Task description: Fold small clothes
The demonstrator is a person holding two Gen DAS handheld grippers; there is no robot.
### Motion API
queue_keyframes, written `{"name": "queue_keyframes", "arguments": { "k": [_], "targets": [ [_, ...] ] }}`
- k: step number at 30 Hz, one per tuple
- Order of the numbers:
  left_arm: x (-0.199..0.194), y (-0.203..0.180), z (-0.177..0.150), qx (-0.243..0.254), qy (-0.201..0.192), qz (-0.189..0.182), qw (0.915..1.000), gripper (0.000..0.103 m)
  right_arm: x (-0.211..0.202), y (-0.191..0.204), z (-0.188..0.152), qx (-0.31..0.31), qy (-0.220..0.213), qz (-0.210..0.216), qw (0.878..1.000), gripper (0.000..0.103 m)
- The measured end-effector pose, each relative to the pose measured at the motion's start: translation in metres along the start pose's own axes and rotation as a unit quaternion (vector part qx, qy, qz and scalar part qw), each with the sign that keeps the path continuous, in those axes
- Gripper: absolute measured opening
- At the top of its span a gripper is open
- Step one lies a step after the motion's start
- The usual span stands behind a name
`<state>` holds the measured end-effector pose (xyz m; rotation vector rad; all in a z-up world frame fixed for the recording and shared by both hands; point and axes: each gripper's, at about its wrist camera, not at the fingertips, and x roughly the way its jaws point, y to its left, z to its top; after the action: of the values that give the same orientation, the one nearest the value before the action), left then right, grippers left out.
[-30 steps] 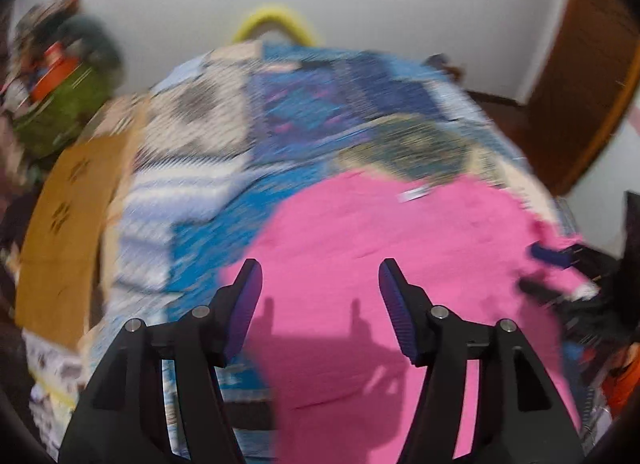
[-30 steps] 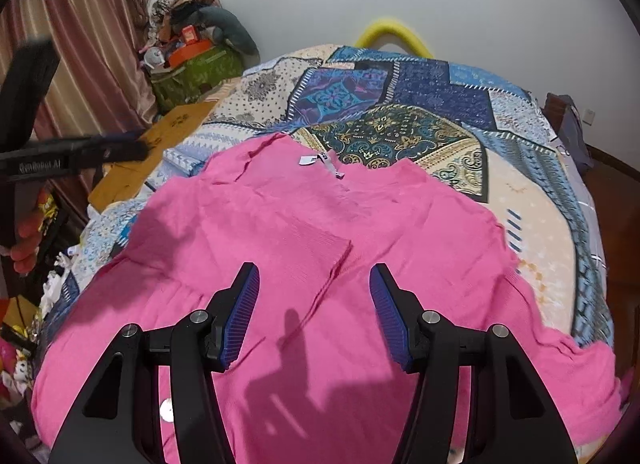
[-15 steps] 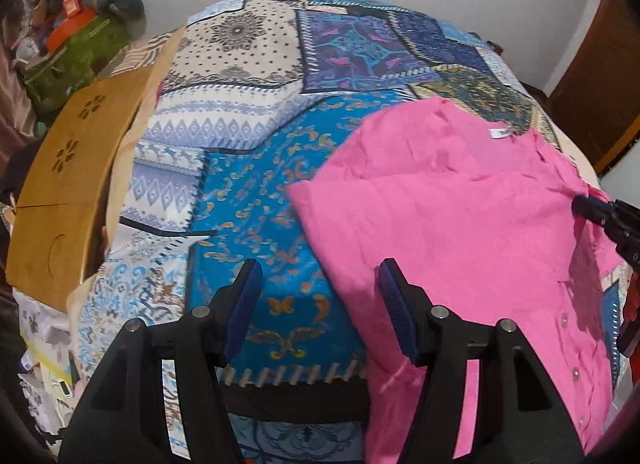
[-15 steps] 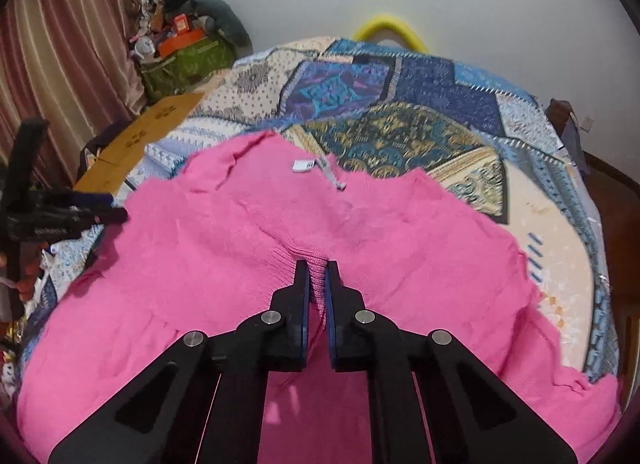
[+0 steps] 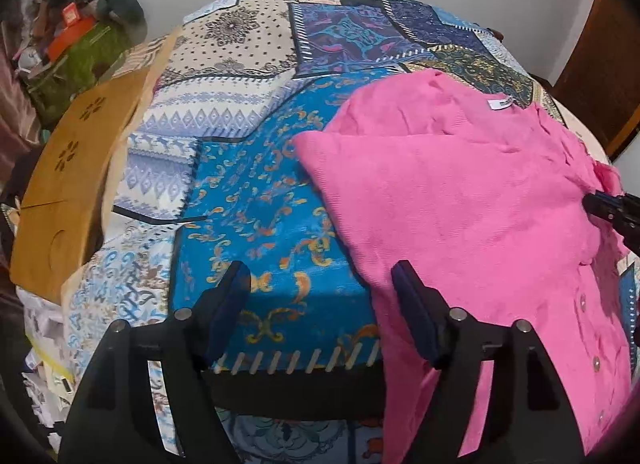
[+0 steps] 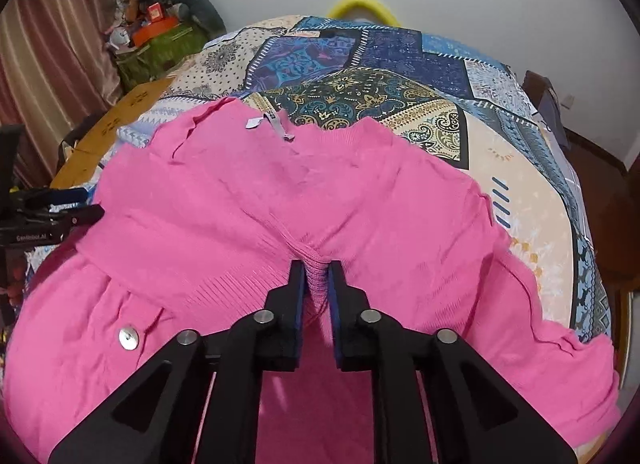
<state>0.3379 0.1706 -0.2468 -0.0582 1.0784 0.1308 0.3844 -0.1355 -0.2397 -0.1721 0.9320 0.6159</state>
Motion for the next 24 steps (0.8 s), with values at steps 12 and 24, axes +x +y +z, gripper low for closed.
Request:
{"name": "queue_keyframes", "arguments": {
  "k": [12,24],
  "targets": [
    [-0.062,0.003,-0.011,-0.022,-0.028,-0.001,0.9994,0.073,-0.075,-0.029,-0.031,0.015,-0.032,-0.057,0.998,0.053],
    [-0.067,-0.060,-0.010,0.005,-0.033,-0.039,0.9987,0.074,-0.135,-0.128,-0.087,0.117,-0.044,-0.140,0.982,0.054]
  ]
}}
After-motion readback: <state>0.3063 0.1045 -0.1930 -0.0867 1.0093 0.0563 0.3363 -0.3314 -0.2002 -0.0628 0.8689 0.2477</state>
